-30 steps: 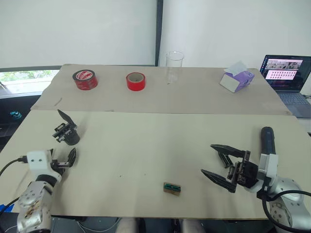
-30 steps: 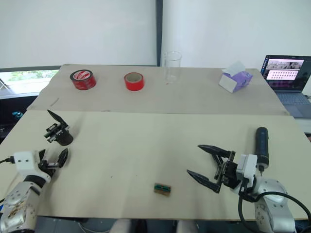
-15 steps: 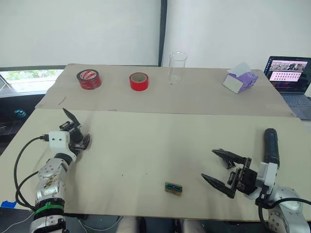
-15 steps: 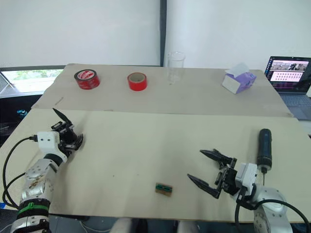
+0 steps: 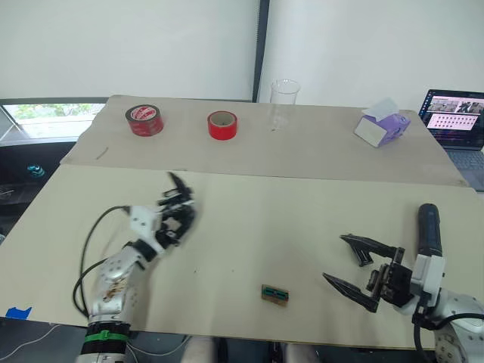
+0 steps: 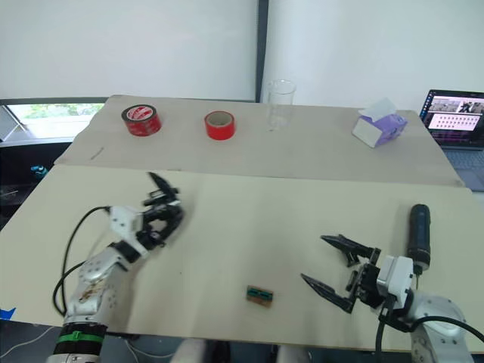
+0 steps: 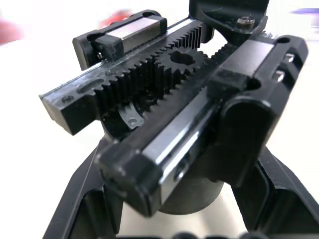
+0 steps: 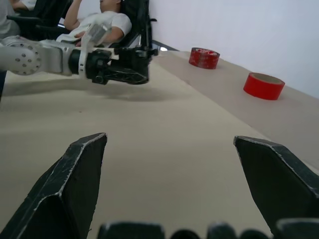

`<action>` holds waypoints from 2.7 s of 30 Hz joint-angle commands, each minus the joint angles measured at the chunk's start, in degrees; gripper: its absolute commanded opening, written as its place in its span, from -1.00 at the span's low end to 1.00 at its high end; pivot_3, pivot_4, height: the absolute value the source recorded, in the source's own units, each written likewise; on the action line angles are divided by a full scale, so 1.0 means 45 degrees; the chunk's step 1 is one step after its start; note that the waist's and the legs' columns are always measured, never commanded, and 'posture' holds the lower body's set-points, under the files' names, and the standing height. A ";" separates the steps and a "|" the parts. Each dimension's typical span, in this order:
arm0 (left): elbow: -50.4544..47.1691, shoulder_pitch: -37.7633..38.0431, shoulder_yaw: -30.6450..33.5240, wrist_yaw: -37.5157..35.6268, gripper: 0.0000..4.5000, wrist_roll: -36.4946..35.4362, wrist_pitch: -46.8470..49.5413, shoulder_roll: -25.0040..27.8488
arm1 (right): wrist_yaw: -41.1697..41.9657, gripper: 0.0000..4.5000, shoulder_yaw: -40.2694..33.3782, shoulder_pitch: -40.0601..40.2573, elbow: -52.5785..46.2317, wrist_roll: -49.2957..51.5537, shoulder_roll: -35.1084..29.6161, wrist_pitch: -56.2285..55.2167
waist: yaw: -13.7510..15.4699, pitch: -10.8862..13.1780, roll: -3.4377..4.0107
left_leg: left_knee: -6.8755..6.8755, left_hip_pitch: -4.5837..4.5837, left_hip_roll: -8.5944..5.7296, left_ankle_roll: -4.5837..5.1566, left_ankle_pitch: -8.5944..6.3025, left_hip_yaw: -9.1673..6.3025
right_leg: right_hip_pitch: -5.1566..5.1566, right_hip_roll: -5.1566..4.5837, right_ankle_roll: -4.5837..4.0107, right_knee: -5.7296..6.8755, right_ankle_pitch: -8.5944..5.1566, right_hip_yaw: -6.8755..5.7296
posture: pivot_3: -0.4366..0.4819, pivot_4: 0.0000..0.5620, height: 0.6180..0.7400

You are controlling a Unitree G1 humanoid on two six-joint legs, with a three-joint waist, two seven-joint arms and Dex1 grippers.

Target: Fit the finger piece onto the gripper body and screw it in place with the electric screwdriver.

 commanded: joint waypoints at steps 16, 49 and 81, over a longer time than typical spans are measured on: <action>0.1464 -0.1934 -0.4749 -0.3528 0.04 0.1435 -0.0510 -0.1170 | 0.0968 1.00 -0.1658 0.2518 -0.0218 0.0324 -0.0033 -0.0313 | -0.0212 -0.0008 0.0019 | -0.0014 0.0027 0.0030 -0.0010 0.0022 -0.0013 | -0.0004 0.0055 0.0070 0.0013 -0.0048 0.0023 | -0.05 -0.47 1.00; 0.8360 -0.6843 -0.4618 -0.9776 0.97 0.1502 -0.1505 -0.1153 | -0.1275 1.00 -0.1741 0.3418 -0.2922 -0.0100 0.0029 0.0789 | -0.0086 -0.0030 0.0055 | 0.0046 -0.0014 -0.0005 0.0055 -0.0004 -0.0029 | 0.0001 0.0039 0.0081 0.0006 -0.0047 0.0020 | -0.05 -0.47 1.00; -0.1011 -0.0313 -0.4264 -0.0997 0.02 0.3403 0.2532 -0.1825 | -0.0720 1.00 -0.1346 0.1627 -0.2338 0.0234 -0.1128 0.1870 | -0.0303 -0.0034 0.0063 | 0.0049 0.0021 0.0013 0.0052 -0.0005 -0.0044 | 0.0020 0.0040 0.0085 0.0020 -0.0050 0.0032 | -0.05 -0.47 1.00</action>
